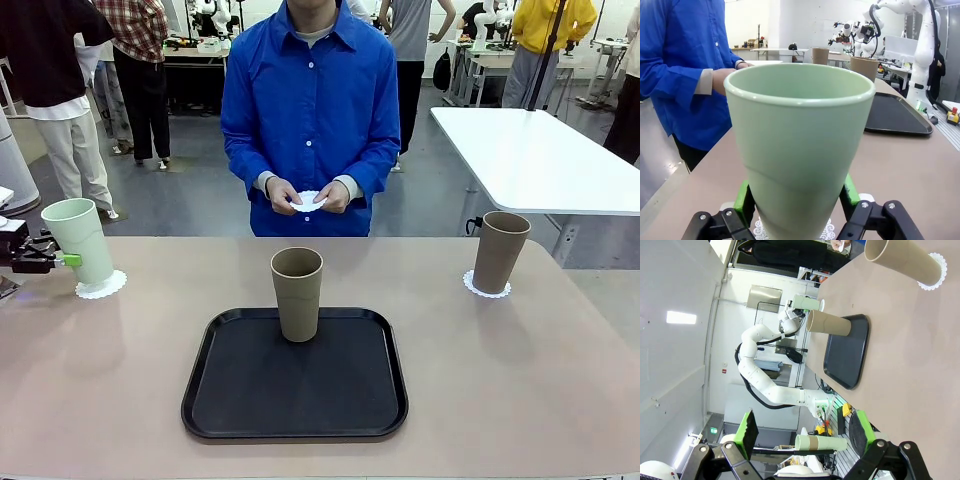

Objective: Place coasters on the table and set cups on them.
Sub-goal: Take one Reusable plastic cup from the Flat Tray and place it on a coaster set by the human.

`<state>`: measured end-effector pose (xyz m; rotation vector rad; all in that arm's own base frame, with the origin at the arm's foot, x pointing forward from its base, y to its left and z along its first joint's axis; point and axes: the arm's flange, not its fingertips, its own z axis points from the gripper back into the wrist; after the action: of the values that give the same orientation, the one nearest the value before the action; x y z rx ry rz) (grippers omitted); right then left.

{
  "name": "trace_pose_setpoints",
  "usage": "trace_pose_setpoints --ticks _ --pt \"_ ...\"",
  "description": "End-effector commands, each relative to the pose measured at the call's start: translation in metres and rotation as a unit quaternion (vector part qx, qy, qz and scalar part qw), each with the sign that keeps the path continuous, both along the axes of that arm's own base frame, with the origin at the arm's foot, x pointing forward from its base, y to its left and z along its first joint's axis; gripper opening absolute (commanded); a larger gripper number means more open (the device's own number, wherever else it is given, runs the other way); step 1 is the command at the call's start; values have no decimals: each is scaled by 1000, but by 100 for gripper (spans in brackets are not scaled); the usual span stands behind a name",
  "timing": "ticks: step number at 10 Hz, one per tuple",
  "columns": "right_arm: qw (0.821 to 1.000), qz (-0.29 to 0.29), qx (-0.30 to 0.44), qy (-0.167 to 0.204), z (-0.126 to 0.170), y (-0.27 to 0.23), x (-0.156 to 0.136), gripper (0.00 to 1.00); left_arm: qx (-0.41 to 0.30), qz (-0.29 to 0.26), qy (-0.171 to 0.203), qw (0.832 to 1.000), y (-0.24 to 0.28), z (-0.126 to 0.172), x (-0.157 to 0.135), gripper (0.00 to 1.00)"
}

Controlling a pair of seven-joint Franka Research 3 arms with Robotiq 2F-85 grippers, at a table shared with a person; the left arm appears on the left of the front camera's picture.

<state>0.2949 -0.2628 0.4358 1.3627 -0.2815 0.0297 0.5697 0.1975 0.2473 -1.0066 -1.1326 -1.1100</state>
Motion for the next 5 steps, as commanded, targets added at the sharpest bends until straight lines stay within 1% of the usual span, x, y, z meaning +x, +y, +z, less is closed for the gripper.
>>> trace_pose_setpoints --ticks 1,3,5 --pt "1000 2 3 5 0 1 -2 100 -9 -13 0 1000 3 -2 5 85" --pt "1000 2 3 5 0 1 -2 100 3 -12 0 1000 2 -10 6 85" --pt "1000 2 3 5 0 1 -2 100 14 -15 -9 1000 0 -15 7 85"
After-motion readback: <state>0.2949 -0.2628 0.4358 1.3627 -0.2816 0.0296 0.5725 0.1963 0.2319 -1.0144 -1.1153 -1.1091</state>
